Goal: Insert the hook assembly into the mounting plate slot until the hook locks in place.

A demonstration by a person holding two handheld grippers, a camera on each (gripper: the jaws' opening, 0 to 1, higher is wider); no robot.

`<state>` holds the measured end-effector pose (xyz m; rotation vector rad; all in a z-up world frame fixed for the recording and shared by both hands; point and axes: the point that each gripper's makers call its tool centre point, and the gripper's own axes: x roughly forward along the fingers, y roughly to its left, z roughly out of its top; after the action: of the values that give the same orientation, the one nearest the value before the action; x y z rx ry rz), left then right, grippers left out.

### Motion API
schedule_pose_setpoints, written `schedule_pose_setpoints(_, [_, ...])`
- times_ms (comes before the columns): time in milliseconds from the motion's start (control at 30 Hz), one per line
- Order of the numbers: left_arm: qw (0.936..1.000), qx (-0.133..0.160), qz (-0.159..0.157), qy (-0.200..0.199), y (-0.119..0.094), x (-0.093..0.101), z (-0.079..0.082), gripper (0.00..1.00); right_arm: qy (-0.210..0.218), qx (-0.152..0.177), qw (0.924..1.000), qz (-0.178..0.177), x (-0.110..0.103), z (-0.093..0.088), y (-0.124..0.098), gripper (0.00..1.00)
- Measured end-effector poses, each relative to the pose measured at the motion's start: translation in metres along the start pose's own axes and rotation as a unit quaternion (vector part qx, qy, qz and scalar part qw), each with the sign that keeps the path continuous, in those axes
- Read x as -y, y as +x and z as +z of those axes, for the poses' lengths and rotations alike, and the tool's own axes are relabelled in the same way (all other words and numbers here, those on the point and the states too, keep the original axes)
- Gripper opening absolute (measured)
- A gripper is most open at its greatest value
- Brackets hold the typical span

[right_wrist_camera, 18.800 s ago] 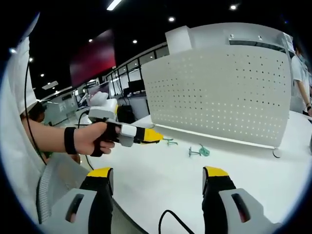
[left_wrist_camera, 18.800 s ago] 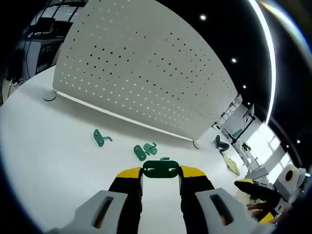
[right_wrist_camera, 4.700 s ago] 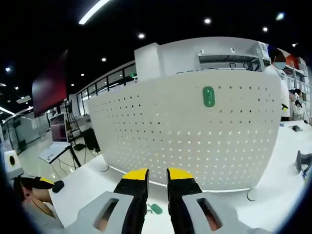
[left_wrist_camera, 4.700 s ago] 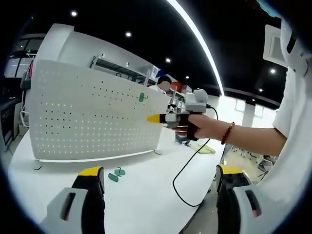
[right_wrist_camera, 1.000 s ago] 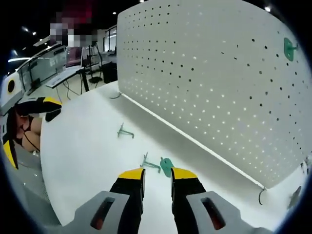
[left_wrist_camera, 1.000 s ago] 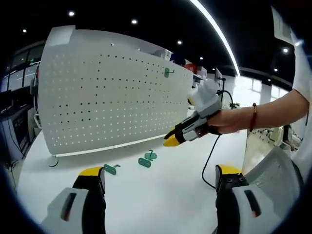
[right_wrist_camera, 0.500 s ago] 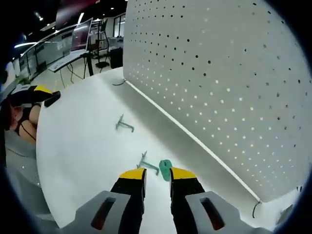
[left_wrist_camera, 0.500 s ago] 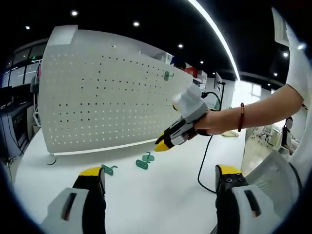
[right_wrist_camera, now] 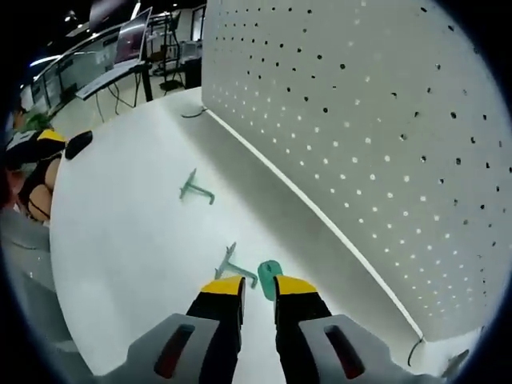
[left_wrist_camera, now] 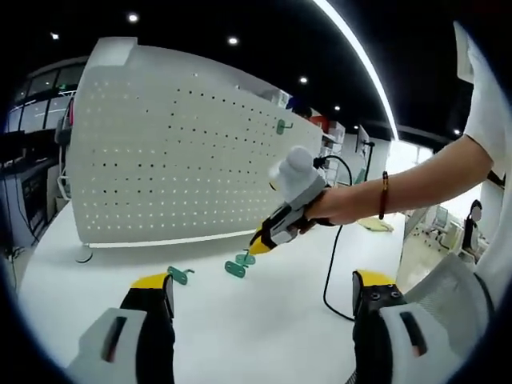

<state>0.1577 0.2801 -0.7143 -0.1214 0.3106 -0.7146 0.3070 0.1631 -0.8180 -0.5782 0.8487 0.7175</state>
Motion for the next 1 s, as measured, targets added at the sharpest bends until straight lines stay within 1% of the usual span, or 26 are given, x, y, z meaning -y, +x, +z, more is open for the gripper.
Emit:
schedule_pose_setpoints(100, [1.0,0.001,0.0,-0.003,0.0,0.0,-0.001,0.94,-0.003,-0.007,1.0,0.003,0.001,-0.001,0.005,0.13])
schedule_pose_setpoints(233, [0.9998,0.013,0.007,-0.015,-0.002,-0.002,0.003,0.93,-0.004,-0.014,0.9999,0.002,0.005,0.0,0.01,0.13])
schedule_pose_setpoints(300, [0.9998,0.01,0.008,-0.018,-0.002,-0.003,0.002,0.93,-0.002,-0.027,0.9996,0.005,0.005,-0.003,0.014,0.12])
schedule_pose_setpoints(433, [0.9996,0.013,0.011,-0.022,-0.002,-0.006,0.002,0.91,-0.004,-0.038,0.9992,0.007,0.006,-0.005,0.021,0.1])
schedule_pose_setpoints(500, [0.9996,0.011,0.011,-0.023,-0.003,-0.007,0.001,0.91,-0.012,-0.044,0.9989,0.006,0.006,-0.006,0.023,0.1])
schedule_pose_setpoints(567, [0.9997,0.009,0.011,-0.022,-0.003,-0.007,0.001,0.91,-0.009,-0.054,0.9984,0.01,0.006,-0.009,0.027,0.1])
schedule_pose_setpoints(667, [0.9996,0.011,0.014,-0.023,-0.004,-0.01,0.002,0.9,-0.009,-0.055,0.9984,0.009,0.007,-0.008,0.03,0.07])
schedule_pose_setpoints(733, [0.9995,0.014,0.016,-0.025,-0.005,-0.012,0.002,0.9,0.003,-0.078,0.9968,0.012,0.006,-0.014,0.03,0.07])
schedule_pose_setpoints(800, [0.9993,0.018,0.014,-0.032,-0.006,-0.012,0.002,0.9,0.007,-0.071,0.9974,0.006,0.008,-0.011,0.031,0.06])
schedule_pose_setpoints(900, [0.9992,0.017,0.015,-0.033,-0.007,-0.013,0.002,0.9,0.005,-0.079,0.9968,0.006,0.007,-0.013,0.031,0.05])
schedule_pose_setpoints(1000, [0.9992,0.017,0.016,-0.033,-0.008,-0.013,0.001,0.9,0.004,-0.084,0.9964,0.002,0.01,-0.014,0.031,0.02])
